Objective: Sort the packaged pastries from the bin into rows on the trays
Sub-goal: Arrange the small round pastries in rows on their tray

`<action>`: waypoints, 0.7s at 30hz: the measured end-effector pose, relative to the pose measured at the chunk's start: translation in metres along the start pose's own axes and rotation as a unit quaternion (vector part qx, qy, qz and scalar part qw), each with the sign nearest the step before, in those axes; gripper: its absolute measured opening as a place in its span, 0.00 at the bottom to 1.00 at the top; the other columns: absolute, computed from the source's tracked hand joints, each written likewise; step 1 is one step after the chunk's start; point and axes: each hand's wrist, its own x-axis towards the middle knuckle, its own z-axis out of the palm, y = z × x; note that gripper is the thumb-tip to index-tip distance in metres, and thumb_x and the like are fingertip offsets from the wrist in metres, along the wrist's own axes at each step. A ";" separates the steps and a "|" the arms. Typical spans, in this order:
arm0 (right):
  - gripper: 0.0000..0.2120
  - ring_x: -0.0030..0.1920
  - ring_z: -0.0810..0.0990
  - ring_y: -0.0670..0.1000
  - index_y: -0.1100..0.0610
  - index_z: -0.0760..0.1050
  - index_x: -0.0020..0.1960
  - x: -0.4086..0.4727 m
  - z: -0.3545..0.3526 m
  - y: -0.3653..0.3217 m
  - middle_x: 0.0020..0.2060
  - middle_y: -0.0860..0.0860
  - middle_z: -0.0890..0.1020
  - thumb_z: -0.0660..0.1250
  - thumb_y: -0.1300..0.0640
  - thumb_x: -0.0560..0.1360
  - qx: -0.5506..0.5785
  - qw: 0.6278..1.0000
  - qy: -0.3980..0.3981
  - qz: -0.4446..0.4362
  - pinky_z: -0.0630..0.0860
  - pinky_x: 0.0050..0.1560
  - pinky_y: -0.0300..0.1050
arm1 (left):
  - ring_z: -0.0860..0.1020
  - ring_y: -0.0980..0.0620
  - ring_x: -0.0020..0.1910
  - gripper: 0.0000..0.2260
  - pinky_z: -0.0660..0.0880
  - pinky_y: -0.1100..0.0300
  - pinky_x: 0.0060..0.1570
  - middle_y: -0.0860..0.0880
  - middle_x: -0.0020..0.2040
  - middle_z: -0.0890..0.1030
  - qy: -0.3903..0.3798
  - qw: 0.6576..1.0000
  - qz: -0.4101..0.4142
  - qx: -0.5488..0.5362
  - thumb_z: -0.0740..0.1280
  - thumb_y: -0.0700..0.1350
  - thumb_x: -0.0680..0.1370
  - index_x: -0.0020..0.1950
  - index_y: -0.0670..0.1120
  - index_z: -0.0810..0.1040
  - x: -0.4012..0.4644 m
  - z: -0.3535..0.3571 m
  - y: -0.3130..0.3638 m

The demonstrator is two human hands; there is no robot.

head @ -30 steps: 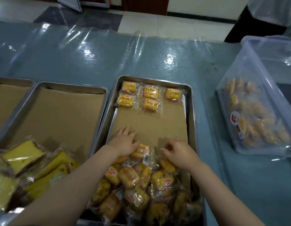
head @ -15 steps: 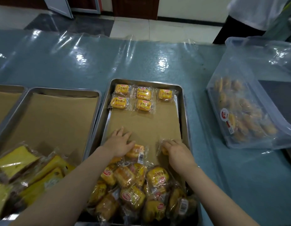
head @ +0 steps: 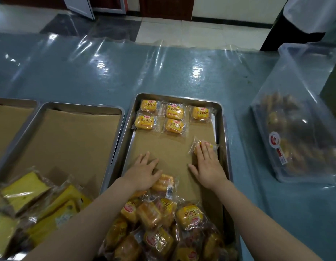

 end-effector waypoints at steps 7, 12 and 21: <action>0.40 0.77 0.34 0.54 0.58 0.35 0.79 0.058 -0.002 0.017 0.78 0.56 0.38 0.46 0.34 0.80 -0.013 1.000 -0.006 0.003 0.38 0.77 0.52 | 0.37 0.46 0.78 0.29 0.52 0.43 0.74 0.49 0.80 0.39 0.001 1.000 0.006 0.001 0.50 0.63 0.81 0.80 0.56 0.48 0.002 0.000 -0.002; 0.40 0.78 0.35 0.53 0.56 0.37 0.80 0.077 -0.008 0.029 0.79 0.54 0.39 0.48 0.34 0.80 -0.018 0.999 -0.001 -0.034 0.36 0.76 0.50 | 0.37 0.46 0.78 0.30 0.52 0.43 0.74 0.49 0.80 0.39 0.002 1.000 0.007 0.012 0.50 0.64 0.80 0.80 0.57 0.47 0.001 0.001 -0.003; 0.36 0.78 0.38 0.51 0.56 0.42 0.80 0.069 -0.016 0.031 0.80 0.53 0.44 0.50 0.38 0.81 0.022 0.998 0.046 -0.035 0.39 0.77 0.48 | 0.39 0.48 0.78 0.26 0.51 0.45 0.74 0.51 0.80 0.41 0.008 0.999 0.006 -0.031 0.51 0.60 0.82 0.79 0.58 0.50 0.002 0.000 -0.003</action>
